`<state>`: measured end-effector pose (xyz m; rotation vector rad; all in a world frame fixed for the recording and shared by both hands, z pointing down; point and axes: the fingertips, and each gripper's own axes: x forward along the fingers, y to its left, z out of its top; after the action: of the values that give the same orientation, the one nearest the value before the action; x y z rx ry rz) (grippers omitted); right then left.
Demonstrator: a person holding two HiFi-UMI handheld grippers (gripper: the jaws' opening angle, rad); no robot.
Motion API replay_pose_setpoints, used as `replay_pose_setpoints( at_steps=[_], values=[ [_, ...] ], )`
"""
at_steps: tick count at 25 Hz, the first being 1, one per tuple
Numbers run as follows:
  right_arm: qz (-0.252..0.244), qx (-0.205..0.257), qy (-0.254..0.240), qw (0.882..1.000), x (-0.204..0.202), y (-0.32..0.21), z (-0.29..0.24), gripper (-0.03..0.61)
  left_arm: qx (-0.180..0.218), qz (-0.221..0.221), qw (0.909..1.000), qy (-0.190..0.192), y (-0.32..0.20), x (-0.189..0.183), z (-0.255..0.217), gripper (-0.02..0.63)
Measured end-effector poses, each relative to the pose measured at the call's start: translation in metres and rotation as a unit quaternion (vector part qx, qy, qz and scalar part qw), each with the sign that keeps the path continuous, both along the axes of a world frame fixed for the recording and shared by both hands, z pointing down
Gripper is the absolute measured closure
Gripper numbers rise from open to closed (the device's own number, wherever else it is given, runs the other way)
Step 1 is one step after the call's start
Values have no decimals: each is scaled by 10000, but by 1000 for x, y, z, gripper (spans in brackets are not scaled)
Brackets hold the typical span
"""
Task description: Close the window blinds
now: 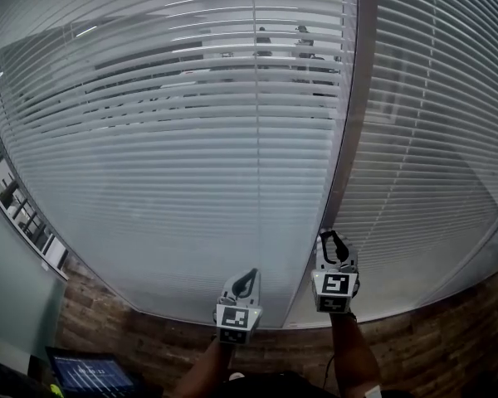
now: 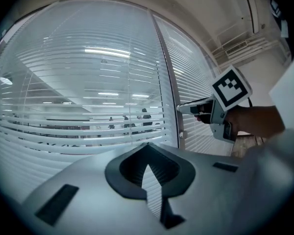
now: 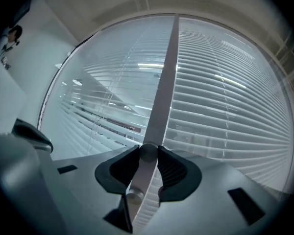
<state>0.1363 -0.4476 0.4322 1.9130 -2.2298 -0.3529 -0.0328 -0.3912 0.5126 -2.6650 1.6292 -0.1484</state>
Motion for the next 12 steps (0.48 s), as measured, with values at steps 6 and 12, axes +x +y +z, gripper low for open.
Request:
replay_pose_setpoints(
  at_steps=[6, 12],
  values=[
    [202, 123, 2291, 9731, -8, 3, 2, 456, -15, -14, 10000, -7, 1, -3, 0, 620],
    [206, 334, 3766, 9255, -10, 1, 8, 456, -41, 38, 10000, -14, -1, -2, 1, 621]
  ],
)
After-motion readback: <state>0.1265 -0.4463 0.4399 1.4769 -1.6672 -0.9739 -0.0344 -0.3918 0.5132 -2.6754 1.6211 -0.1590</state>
